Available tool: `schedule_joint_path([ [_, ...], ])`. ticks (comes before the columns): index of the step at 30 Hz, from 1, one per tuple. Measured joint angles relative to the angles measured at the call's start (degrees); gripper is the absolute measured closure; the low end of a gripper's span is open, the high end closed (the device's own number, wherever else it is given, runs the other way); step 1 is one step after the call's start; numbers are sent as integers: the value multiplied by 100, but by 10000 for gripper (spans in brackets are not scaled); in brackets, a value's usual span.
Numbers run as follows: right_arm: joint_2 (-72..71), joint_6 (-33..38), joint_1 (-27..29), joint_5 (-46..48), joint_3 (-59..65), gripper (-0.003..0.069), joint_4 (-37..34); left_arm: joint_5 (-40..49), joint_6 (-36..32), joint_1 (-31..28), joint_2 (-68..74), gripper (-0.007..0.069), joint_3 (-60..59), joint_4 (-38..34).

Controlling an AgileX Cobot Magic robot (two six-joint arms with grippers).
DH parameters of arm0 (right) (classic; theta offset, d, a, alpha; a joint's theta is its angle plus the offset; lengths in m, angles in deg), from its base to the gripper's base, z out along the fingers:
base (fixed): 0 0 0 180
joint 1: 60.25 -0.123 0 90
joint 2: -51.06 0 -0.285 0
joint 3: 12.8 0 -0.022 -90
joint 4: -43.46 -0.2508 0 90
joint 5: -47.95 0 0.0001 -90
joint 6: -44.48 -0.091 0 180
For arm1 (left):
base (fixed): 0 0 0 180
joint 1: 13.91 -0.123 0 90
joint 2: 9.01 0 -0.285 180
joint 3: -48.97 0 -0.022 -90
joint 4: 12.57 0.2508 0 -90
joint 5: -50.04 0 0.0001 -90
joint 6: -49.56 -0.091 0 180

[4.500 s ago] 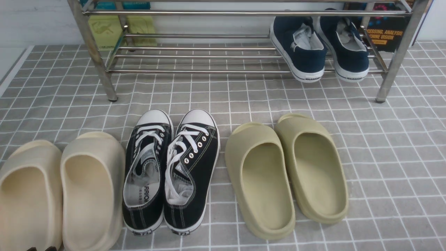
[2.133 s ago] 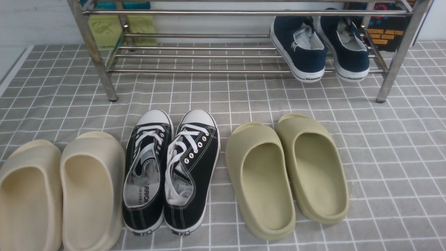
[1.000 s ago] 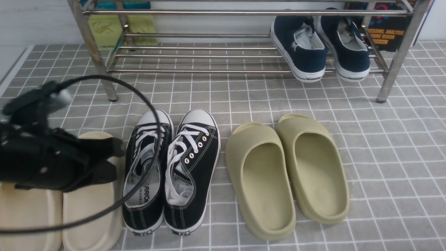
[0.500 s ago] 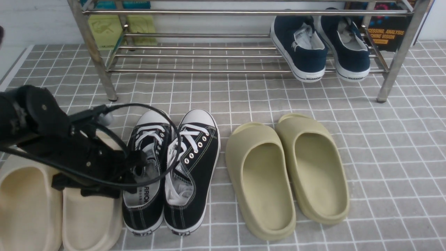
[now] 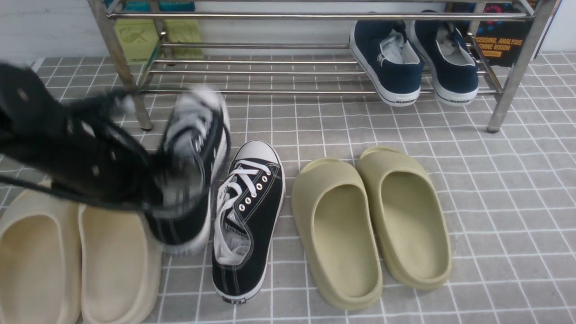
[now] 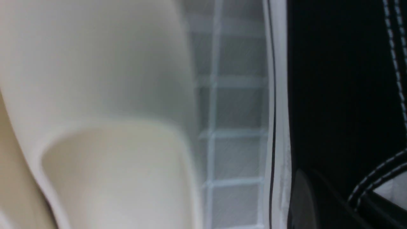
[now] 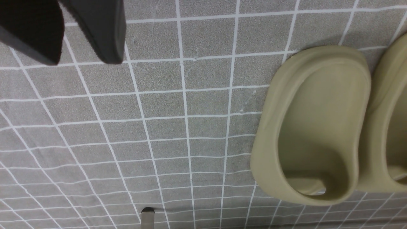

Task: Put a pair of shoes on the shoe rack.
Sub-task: Use the left arm to put a shoe into the shoe rack

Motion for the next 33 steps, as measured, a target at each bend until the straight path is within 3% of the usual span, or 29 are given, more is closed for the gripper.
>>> schedule_joint_path([
  [9, 0, 0, 0, 0, 0, 418, 0, 836, 12, 0, 1423, 638, 2043, 165],
  [23, 0, 0, 0, 0, 0, 419, 0, 1778, 565, 0, 4644, 638, 6774, 659],
  [30, 0, 0, 0, 0, 0, 419, 0, 1550, 631, 0, 5103, 638, 7333, 857],
  [33, 0, 0, 0, 0, 0, 419, 0, 1313, 631, 0, 5163, 586, 7342, 869],
])
